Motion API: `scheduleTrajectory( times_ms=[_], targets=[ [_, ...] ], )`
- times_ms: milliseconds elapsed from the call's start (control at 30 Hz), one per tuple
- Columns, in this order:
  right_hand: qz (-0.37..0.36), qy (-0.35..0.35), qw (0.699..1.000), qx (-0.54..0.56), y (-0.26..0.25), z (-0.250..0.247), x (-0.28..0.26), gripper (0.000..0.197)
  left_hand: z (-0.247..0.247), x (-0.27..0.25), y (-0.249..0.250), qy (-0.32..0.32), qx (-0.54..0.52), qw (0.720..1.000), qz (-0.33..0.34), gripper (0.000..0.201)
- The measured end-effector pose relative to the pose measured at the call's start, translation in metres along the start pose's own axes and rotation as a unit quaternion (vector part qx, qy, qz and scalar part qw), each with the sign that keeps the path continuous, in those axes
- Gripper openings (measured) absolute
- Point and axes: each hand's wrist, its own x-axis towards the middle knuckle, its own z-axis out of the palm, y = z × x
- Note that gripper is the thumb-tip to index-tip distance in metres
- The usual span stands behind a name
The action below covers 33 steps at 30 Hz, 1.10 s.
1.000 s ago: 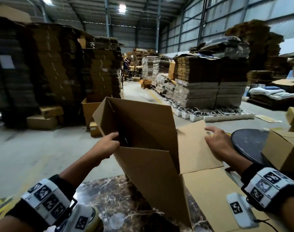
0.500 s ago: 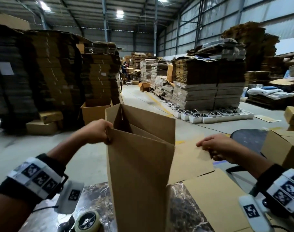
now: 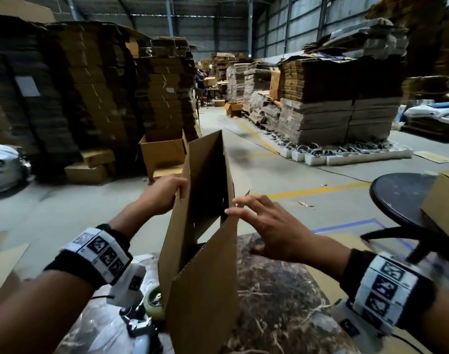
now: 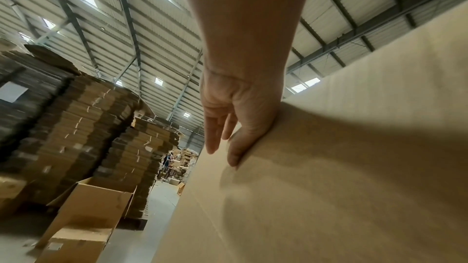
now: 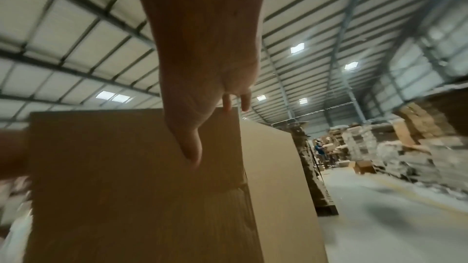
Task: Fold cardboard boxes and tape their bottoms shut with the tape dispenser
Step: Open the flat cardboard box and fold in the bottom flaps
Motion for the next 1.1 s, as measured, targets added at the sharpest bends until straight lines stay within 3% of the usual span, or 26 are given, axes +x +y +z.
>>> scheduleTrajectory(
  times_ms=[67,100,167,233,300,367,467,500,633,733,833,900,1033,1100],
  targets=[
    [-0.03,0.06,0.998,0.012,0.002,-0.008,0.009,0.04,-0.007,-0.017,0.01,-0.034,0.054,0.998,-0.008,0.021],
    [-0.026,0.049,0.998,0.008,0.002,-0.014,0.011,0.025,-0.008,-0.022,0.01,-0.04,0.091,0.995,-0.004,0.026],
    [-0.036,-0.002,0.999,0.035,0.005,-0.02,0.009,0.016,-0.008,-0.04,0.011,-0.033,0.144,0.988,0.039,0.057],
    [-0.017,-0.052,0.997,0.047,0.012,-0.022,-0.001,0.009,-0.008,-0.061,0.02,-0.006,0.138,0.984,0.114,0.063],
    [-0.007,-0.059,0.997,0.052,0.021,-0.025,-0.009,0.01,-0.009,-0.081,0.034,0.001,0.127,0.98,0.155,0.064],
    [-0.003,-0.067,0.996,0.056,0.026,-0.032,-0.016,0.025,-0.01,-0.102,0.057,-0.009,0.095,0.984,0.153,0.064],
    [0.009,-0.089,0.995,0.049,0.028,-0.039,-0.029,0.025,-0.012,-0.126,0.093,-0.011,0.04,0.988,0.15,0.035],
    [0.02,-0.108,0.993,0.043,0.027,-0.043,-0.037,0.024,-0.013,-0.132,0.103,-0.006,0.041,0.987,0.158,0.034],
    [0.054,-0.139,0.988,0.049,0.028,-0.054,-0.063,0.016,-0.021,-0.143,0.128,0.016,0.137,0.975,0.177,0.019],
    [0.057,-0.133,0.988,0.047,0.031,-0.077,-0.083,0.006,-0.016,-0.151,0.146,0.021,0.202,0.963,0.177,0.027],
    [0.064,-0.113,0.989,0.067,0.035,-0.103,-0.098,0.01,-0.011,-0.158,0.164,0.033,0.248,0.952,0.175,0.036],
    [0.078,-0.118,0.986,0.091,0.039,-0.116,-0.108,0.011,-0.006,-0.163,0.177,0.045,0.249,0.95,0.18,0.021],
    [0.123,-0.216,0.964,0.092,0.045,-0.111,-0.123,0.022,0.01,-0.166,0.194,-0.035,0.236,0.957,0.167,0.024],
    [0.146,-0.232,0.96,0.054,0.047,-0.098,-0.129,0.028,0.02,-0.161,0.204,-0.064,0.227,0.955,0.179,0.021]
  ],
)
